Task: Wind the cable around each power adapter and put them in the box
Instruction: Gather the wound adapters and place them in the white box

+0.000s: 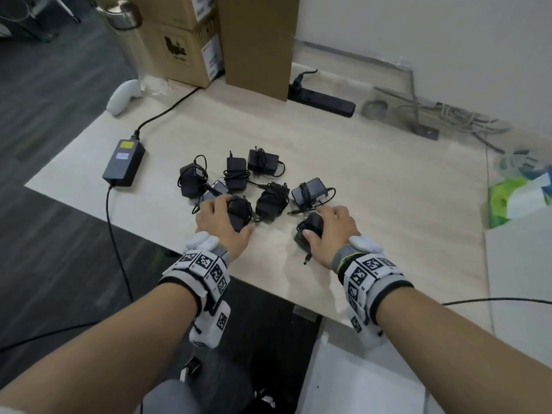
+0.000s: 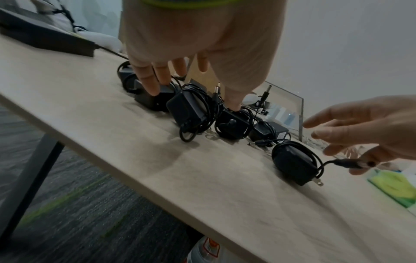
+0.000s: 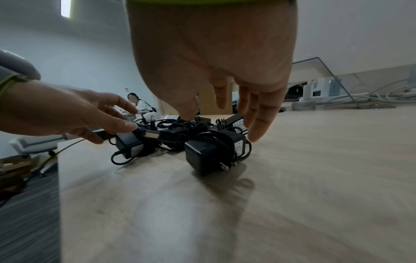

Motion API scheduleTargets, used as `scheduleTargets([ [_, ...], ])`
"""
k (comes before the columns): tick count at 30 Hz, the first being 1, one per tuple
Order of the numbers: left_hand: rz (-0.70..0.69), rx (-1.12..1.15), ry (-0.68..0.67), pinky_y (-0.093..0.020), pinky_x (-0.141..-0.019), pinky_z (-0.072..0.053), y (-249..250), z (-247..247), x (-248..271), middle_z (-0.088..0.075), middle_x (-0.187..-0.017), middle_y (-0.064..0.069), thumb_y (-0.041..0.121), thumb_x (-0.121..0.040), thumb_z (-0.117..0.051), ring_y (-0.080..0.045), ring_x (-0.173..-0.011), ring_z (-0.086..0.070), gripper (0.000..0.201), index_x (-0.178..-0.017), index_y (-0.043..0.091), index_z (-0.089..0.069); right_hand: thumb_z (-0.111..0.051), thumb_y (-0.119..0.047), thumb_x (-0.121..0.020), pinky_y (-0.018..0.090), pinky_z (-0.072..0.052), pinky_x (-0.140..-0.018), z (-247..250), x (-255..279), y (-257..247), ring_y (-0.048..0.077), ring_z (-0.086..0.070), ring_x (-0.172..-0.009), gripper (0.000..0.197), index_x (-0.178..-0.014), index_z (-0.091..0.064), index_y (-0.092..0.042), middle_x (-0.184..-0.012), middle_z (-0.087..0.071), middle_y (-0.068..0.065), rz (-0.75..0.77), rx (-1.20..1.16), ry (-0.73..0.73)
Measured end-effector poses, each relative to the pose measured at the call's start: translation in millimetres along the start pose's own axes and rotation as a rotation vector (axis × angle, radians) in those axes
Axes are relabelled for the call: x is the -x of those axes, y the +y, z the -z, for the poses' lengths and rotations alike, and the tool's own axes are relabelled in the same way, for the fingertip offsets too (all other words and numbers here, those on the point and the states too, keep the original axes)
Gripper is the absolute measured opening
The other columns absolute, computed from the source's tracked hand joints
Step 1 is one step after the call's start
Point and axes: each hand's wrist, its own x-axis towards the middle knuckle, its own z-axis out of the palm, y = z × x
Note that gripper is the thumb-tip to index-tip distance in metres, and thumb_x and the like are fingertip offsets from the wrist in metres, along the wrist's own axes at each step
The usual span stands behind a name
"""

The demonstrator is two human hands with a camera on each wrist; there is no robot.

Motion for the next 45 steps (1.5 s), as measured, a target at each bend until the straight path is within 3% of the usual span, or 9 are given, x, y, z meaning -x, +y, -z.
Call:
scheduleTargets([
  [5,0.014,-0.098,-0.146,-0.045,-0.098,-0.042,1,-10,-18,-0.038,-0.131,-0.009,0.048,-0.071,-0.074,-0.034,-0.116,-0.043,0.08,-0.138,0.034,-0.031,-0.057,-0.061,-0.08,0.04,-0.045,-0.094,-10,-19,-5,0.034,-0.048,-0.114,0.069,-0.136,-0.033,-0.03,-0.138,-0.031,0.007,-0.119,0.032,-0.076],
  [12,0.032,-0.125,-0.159,-0.043,-0.094,-0.045,3,-19,-21,-0.04,-0.128,-0.008,0.041,-0.071,-0.077,-0.034,-0.11,-0.05,0.076,-0.135,0.033,-0.036,-0.06,-0.074,-0.067,0.043,-0.047,-0.095,-24,-26,-5,0.037,-0.05,-0.116,0.096,-0.143,-0.02,-0.033,-0.141,-0.027,0.009,-0.118,0.039,-0.168],
  [19,-0.005,0.066,-0.101,-0.041,-0.086,-0.051,-20,-19,-19,-0.047,-0.118,-0.004,0.031,-0.072,-0.067,-0.029,-0.103,-0.055,0.053,-0.119,0.036,-0.045,-0.069,-0.048,-0.077,0.037,-0.047,-0.091,-33,-30,-7,0.035,-0.053,-0.111,0.081,-0.141,-0.025,-0.025,-0.138,-0.033,0.006,-0.087,0.06,-0.163],
  [24,0.062,0.247,-0.106,-0.039,-0.099,-0.047,-19,-12,-5,-0.052,-0.126,-0.005,0.036,-0.073,-0.066,-0.021,-0.113,-0.056,0.07,-0.137,0.022,-0.043,-0.068,-0.045,-0.077,0.036,-0.049,-0.087,-32,-20,-2,0.033,-0.056,-0.107,0.078,-0.139,-0.026,-0.025,-0.136,-0.035,0.004,-0.034,0.004,-0.106],
  [29,0.053,0.343,-0.08,-0.025,-0.097,-0.04,-2,-9,37,-0.052,-0.126,-0.003,0.029,-0.077,-0.072,-0.021,-0.112,-0.057,0.063,-0.136,0.023,-0.049,-0.069,-0.048,-0.076,0.03,-0.044,-0.083,-25,12,15,0.027,-0.056,-0.11,0.083,-0.142,-0.023,-0.029,-0.137,-0.036,0.001,0.087,-0.108,-0.02],
  [36,-0.073,0.528,-0.28,-0.036,-0.085,-0.055,31,-25,115,-0.053,-0.112,0.001,0.043,-0.069,-0.068,-0.011,-0.091,-0.065,0.08,-0.141,0.045,-0.034,-0.071,-0.048,-0.074,0.022,-0.037,-0.088,-15,75,70,0.02,-0.049,-0.121,0.089,-0.146,-0.024,-0.024,-0.144,-0.033,-0.003,0.186,-0.167,0.004],
  [38,-0.133,0.505,-0.334,-0.031,-0.088,-0.054,39,-30,136,-0.049,-0.112,0.002,0.039,-0.069,-0.067,-0.005,-0.089,-0.062,0.073,-0.137,0.04,-0.043,-0.072,-0.045,-0.073,0.02,-0.035,-0.085,-15,93,87,0.019,-0.048,-0.121,0.086,-0.144,-0.029,-0.023,-0.143,-0.035,-0.003,0.207,-0.181,0.004],
  [42,-0.197,0.536,-0.472,-0.022,-0.091,-0.051,47,-47,185,-0.049,-0.108,0.007,0.041,-0.068,-0.068,-0.005,-0.097,-0.061,0.065,-0.128,0.052,-0.045,-0.072,-0.043,-0.073,0.023,-0.042,-0.084,-13,138,126,0.016,-0.051,-0.118,0.081,-0.141,-0.034,-0.023,-0.139,-0.039,-0.005,0.22,-0.183,-0.005],
  [45,-0.215,0.49,-0.513,-0.007,-0.087,-0.043,43,-64,216,-0.054,-0.114,0.004,0.032,-0.069,-0.074,0.005,-0.103,-0.056,0.065,-0.129,0.04,-0.05,-0.072,-0.04,-0.072,0.023,-0.044,-0.081,-17,165,151,0.015,-0.053,-0.114,0.076,-0.137,-0.038,-0.024,-0.136,-0.042,-0.007,0.239,-0.153,-0.038],
])
